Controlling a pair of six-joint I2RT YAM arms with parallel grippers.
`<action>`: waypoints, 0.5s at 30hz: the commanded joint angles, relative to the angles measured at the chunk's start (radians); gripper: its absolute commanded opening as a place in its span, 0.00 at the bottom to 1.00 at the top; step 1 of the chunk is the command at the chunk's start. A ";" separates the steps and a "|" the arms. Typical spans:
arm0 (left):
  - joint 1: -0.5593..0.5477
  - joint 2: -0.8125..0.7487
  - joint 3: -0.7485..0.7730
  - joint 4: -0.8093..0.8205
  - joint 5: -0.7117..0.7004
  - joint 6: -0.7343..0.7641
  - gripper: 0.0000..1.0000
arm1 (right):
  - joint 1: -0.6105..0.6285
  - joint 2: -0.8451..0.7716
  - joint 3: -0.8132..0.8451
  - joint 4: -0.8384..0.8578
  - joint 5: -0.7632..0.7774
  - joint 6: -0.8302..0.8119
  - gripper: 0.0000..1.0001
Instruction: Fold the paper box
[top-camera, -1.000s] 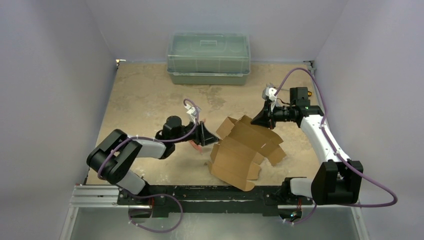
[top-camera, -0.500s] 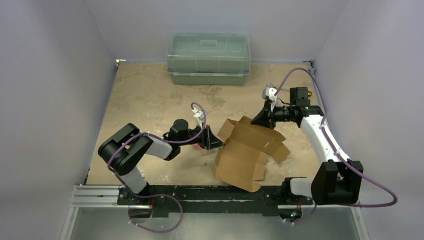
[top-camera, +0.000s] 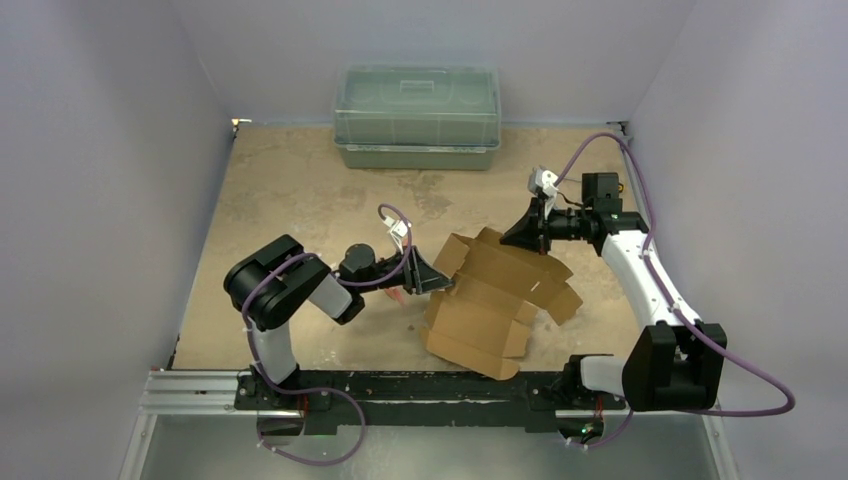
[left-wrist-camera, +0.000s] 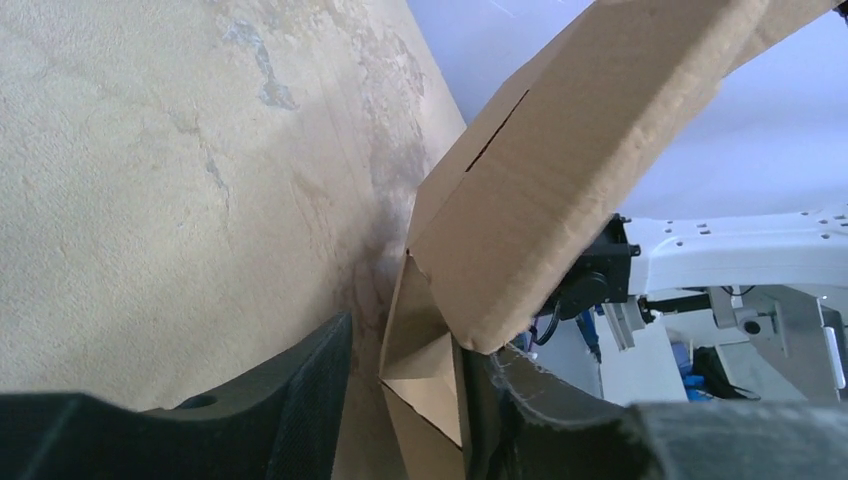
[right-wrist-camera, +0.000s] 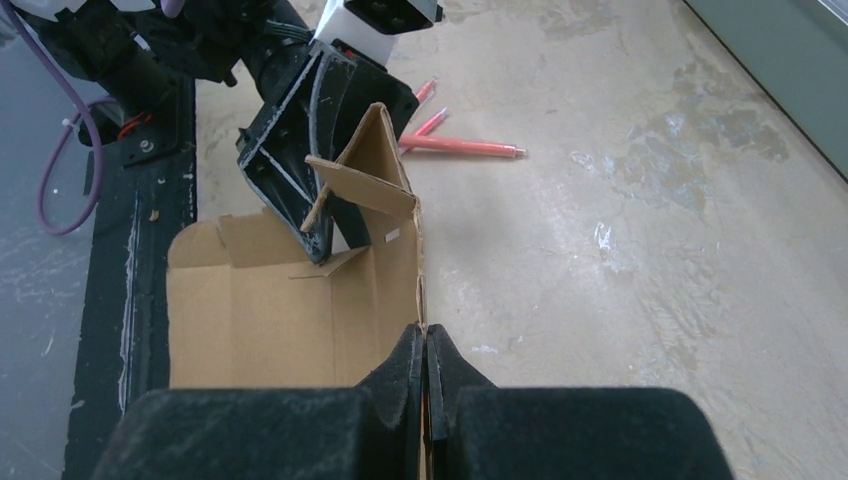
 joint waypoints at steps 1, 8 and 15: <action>-0.006 0.004 0.014 0.043 -0.004 -0.010 0.34 | -0.002 -0.031 -0.002 0.042 -0.051 0.036 0.00; -0.007 0.004 0.034 0.026 0.010 -0.016 0.04 | -0.002 -0.030 -0.005 0.054 -0.031 0.046 0.00; -0.005 0.025 0.028 0.131 0.029 -0.086 0.19 | -0.002 -0.027 -0.010 0.086 0.000 0.080 0.00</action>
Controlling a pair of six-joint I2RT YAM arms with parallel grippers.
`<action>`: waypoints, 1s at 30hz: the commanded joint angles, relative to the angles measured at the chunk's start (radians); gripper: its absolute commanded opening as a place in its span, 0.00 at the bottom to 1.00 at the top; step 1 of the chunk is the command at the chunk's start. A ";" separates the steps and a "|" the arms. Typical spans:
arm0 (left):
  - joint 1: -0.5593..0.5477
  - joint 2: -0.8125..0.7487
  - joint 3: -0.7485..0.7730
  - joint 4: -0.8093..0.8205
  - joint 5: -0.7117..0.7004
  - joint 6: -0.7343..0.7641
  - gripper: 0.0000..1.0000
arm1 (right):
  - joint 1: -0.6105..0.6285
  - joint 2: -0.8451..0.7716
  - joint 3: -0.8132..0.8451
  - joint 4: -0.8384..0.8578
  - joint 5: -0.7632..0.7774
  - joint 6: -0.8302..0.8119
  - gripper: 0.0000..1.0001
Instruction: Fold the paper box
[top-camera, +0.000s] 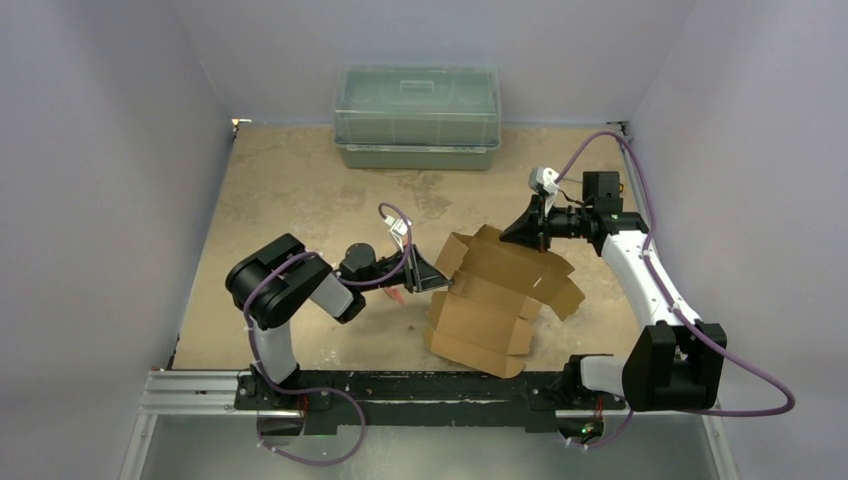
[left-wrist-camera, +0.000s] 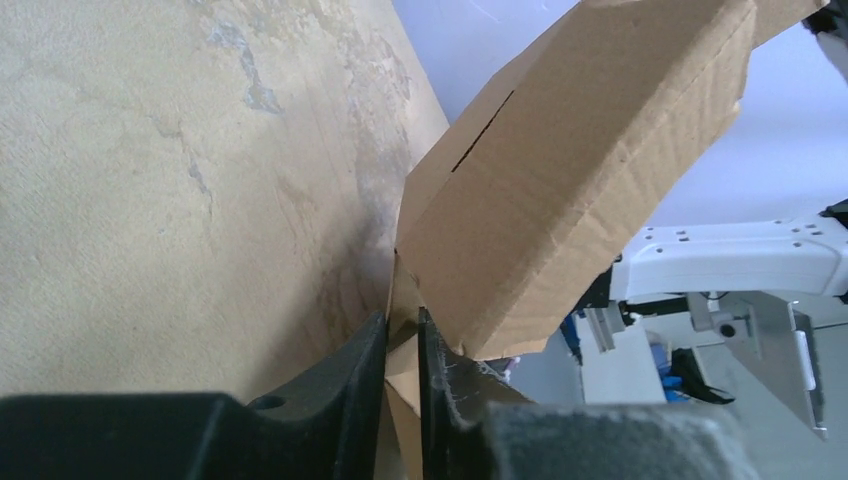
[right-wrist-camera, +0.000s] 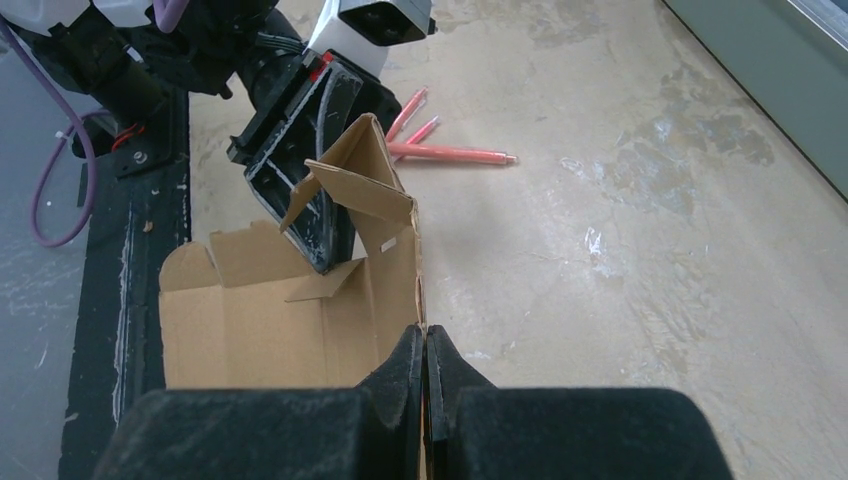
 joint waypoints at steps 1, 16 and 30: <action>-0.005 0.024 0.017 0.127 0.027 -0.052 0.20 | -0.003 -0.027 -0.009 0.038 -0.003 0.033 0.00; -0.039 0.122 0.061 0.213 0.029 -0.111 0.26 | -0.004 -0.025 -0.014 0.054 -0.014 0.052 0.00; 0.022 0.127 0.068 0.268 0.050 -0.145 0.01 | -0.003 -0.012 -0.022 0.088 0.044 0.083 0.00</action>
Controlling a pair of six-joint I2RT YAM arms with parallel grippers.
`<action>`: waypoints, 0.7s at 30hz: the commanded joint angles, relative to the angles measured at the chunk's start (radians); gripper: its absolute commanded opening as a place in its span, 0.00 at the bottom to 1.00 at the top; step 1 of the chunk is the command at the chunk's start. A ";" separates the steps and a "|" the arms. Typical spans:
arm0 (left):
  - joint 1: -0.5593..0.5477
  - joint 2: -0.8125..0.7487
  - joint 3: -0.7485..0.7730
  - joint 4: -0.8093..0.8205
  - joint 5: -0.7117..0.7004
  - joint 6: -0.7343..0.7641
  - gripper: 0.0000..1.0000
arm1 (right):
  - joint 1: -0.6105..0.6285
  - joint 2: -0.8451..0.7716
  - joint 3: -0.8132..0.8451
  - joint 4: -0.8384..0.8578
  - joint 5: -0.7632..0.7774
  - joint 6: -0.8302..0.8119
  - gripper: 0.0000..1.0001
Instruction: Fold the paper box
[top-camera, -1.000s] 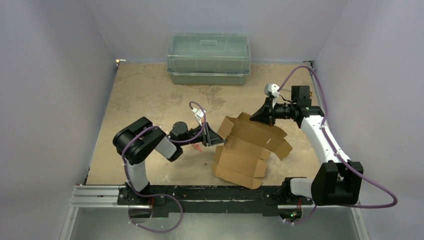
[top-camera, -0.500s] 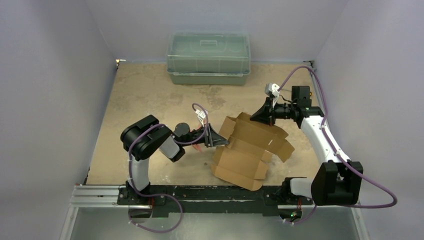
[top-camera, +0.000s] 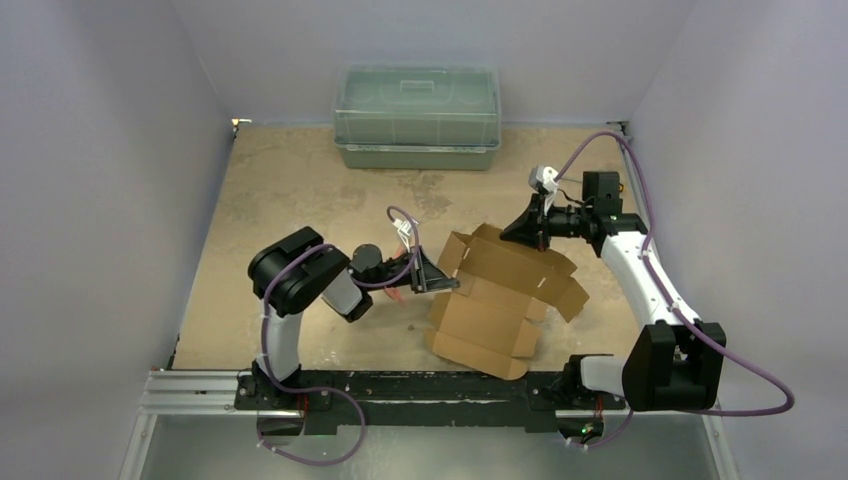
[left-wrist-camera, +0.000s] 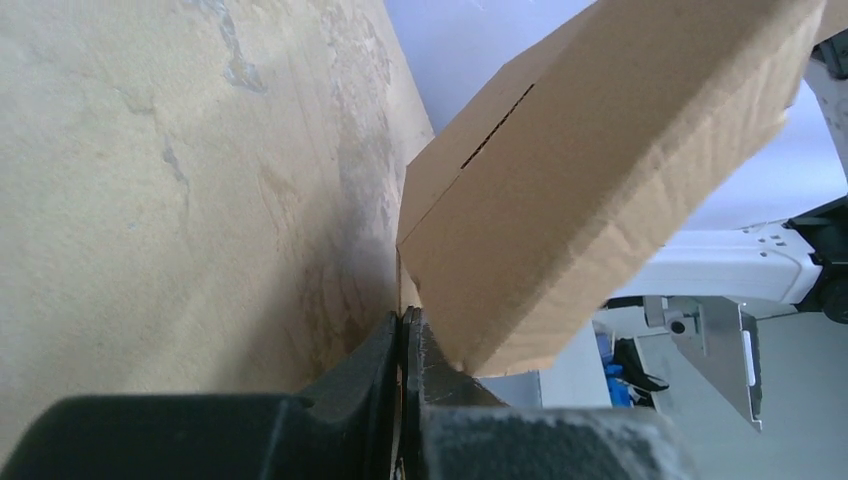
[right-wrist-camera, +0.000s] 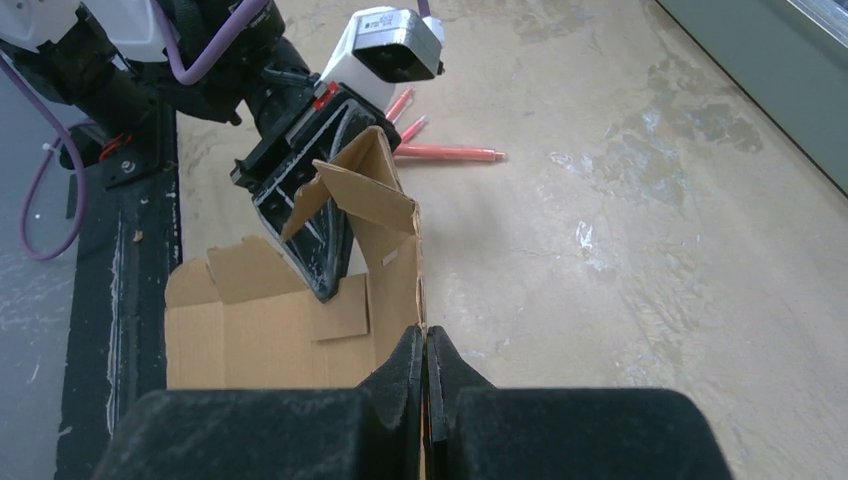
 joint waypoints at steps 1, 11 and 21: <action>0.051 -0.027 0.009 0.145 0.017 -0.018 0.08 | 0.001 -0.012 -0.007 0.044 0.036 0.039 0.00; 0.160 -0.424 -0.070 -0.506 -0.128 0.319 0.45 | -0.012 -0.020 -0.013 0.087 0.078 0.090 0.00; 0.144 -0.807 -0.085 -0.844 -0.303 0.590 0.60 | -0.013 -0.015 -0.034 0.153 0.085 0.171 0.00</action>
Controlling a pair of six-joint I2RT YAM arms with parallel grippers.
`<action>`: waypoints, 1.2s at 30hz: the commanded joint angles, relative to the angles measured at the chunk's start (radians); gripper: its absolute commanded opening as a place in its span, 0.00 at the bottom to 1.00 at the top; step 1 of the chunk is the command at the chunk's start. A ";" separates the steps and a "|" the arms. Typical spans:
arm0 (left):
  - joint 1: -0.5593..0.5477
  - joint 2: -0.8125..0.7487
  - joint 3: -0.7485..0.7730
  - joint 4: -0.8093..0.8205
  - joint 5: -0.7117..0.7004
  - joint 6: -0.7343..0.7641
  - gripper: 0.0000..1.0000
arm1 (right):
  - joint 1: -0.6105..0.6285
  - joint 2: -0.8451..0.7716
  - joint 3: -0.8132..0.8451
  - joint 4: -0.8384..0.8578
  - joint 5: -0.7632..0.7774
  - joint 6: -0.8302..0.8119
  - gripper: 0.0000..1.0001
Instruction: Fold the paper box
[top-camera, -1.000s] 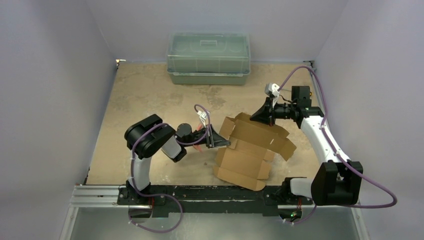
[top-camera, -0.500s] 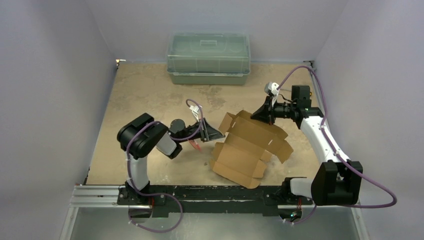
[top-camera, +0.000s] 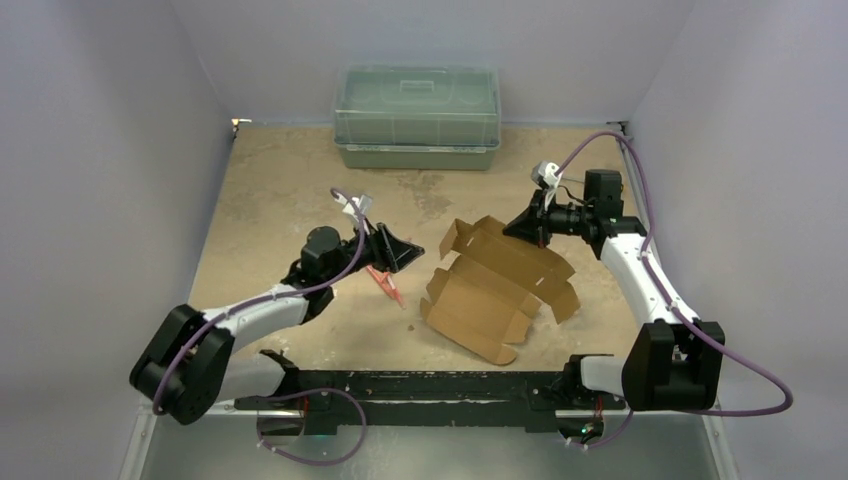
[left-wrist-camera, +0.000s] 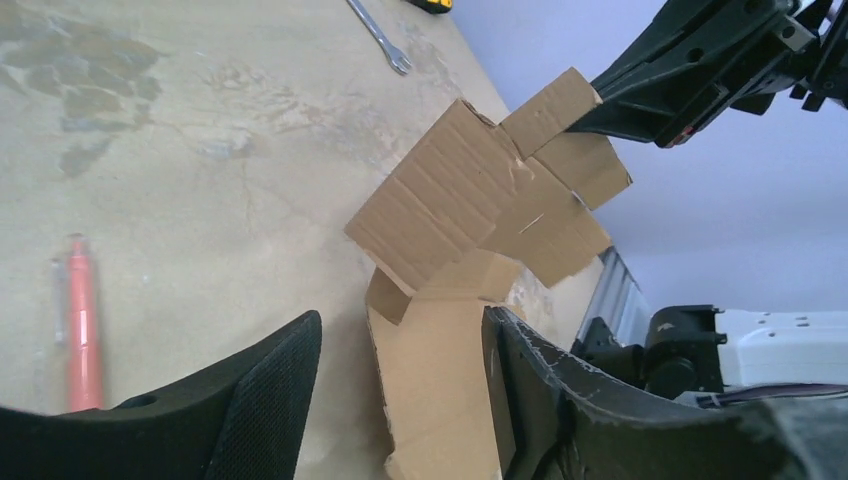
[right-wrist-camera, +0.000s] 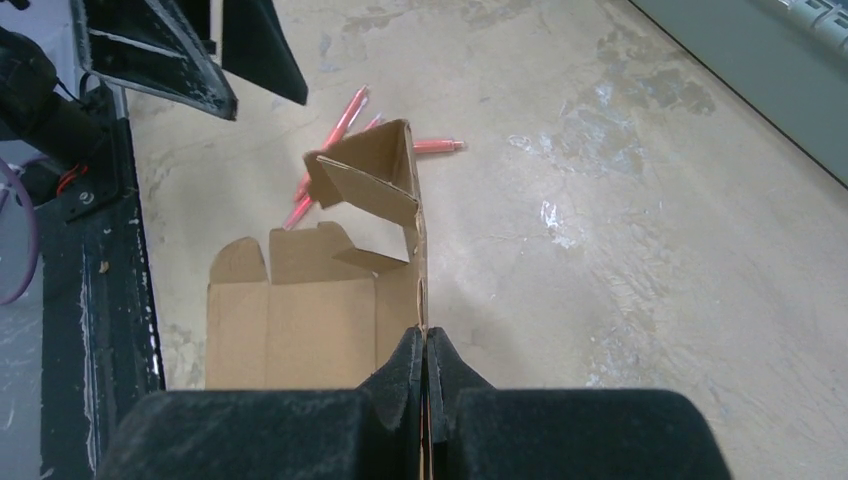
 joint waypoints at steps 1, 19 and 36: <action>-0.029 -0.130 -0.010 -0.116 -0.077 0.177 0.61 | -0.005 -0.015 -0.009 0.052 -0.003 0.046 0.00; -0.395 0.049 0.223 -0.262 -0.551 0.534 0.74 | -0.004 0.001 -0.025 0.094 -0.002 0.097 0.00; -0.394 0.233 0.449 -0.361 -0.744 0.468 0.67 | -0.004 0.016 -0.025 0.094 0.008 0.098 0.00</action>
